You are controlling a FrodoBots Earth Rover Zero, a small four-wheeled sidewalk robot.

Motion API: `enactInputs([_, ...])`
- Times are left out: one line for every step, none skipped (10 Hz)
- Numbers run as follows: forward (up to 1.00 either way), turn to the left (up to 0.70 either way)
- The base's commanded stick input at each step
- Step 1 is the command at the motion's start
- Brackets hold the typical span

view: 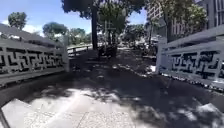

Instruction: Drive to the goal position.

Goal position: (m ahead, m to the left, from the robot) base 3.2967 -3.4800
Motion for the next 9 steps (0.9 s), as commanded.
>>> enactInputs([0.45, 0.0])
enactInputs([0.45, 0.0])
enactInputs([0.45, 0.0])
enactInputs([0.45, 0.0])
enactInputs([0.45, 0.0])
enactInputs([0.45, 0.0])
enactInputs([0.45, 0.0])
enactInputs([0.45, 0.0])
enactInputs([0.45, 0.0])
